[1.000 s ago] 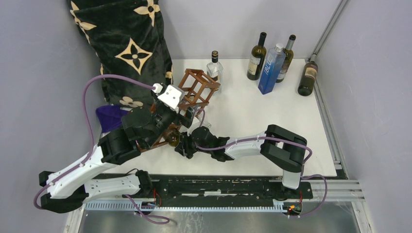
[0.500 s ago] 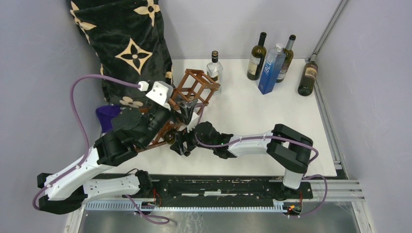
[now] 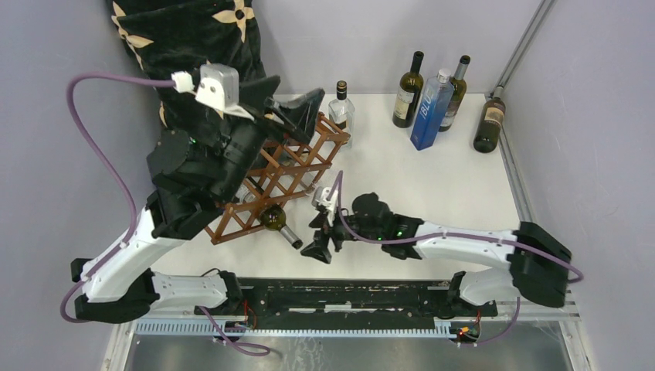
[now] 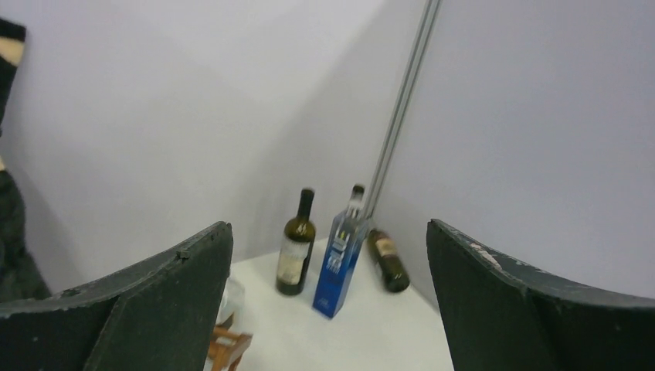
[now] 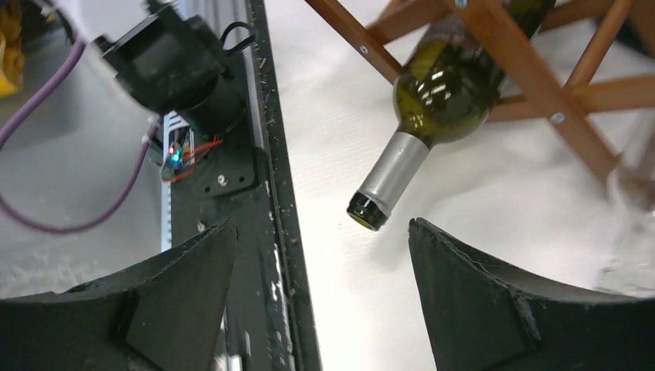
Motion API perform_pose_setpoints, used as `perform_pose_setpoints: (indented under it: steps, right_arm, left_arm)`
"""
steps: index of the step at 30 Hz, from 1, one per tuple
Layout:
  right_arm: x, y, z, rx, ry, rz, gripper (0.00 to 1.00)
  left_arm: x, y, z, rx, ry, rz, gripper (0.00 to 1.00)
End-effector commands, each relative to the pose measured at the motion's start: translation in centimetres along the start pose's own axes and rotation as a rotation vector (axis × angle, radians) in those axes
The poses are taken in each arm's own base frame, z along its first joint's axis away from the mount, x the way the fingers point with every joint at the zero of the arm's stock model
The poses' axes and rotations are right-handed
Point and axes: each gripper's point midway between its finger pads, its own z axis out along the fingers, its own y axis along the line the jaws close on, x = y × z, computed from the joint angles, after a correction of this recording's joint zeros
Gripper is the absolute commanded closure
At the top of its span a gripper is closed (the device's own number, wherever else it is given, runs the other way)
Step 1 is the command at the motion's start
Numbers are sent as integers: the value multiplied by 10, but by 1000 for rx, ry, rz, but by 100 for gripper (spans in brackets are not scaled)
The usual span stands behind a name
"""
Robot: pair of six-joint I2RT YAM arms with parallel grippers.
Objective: Put the wine bottle on the wine rack
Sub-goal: Pick up the wine bottle from the center of the board.
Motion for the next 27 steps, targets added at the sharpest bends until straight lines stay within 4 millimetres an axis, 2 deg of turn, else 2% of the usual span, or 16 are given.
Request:
perform_pose_setpoints:
  steps: [1, 2, 4, 6, 8, 11, 13, 20, 25, 27]
  right_arm:
    - [-26, 12, -43, -164, -56, -310, 13]
    - [-28, 10, -51, -182, -48, -351, 11]
    - [-40, -9, -68, -138, -27, -419, 6]
    - [-56, -33, -87, -74, -15, -487, 2]
    - [-72, -59, -108, 20, -5, -532, 2]
    - [-83, -96, -135, 141, 4, -515, 2]
    - [-84, -113, -149, 177, 15, -469, 2]
    - [-92, -171, -208, 381, 7, -391, 2]
    - [-99, -196, -249, 489, 49, -355, 2]
    - [-110, -206, -268, 541, 46, -352, 2]
  left_arm:
    - [-76, -14, 13, 35, -183, -179, 0]
    - [-85, -16, 15, 42, -204, -200, 0]
    - [-103, -20, 17, 57, -253, -254, 0]
    - [-123, -22, 15, 77, -326, -319, 0]
    - [-139, -23, 13, 88, -372, -392, 0]
    - [-153, -27, 17, 99, -388, -485, 0]
    - [-153, -31, 23, 99, -377, -538, 0]
    - [-131, -58, 43, 160, -290, -614, 0]
    - [-117, -73, 50, 205, -239, -650, 0]
    - [-113, -80, 50, 234, -221, -667, 0]
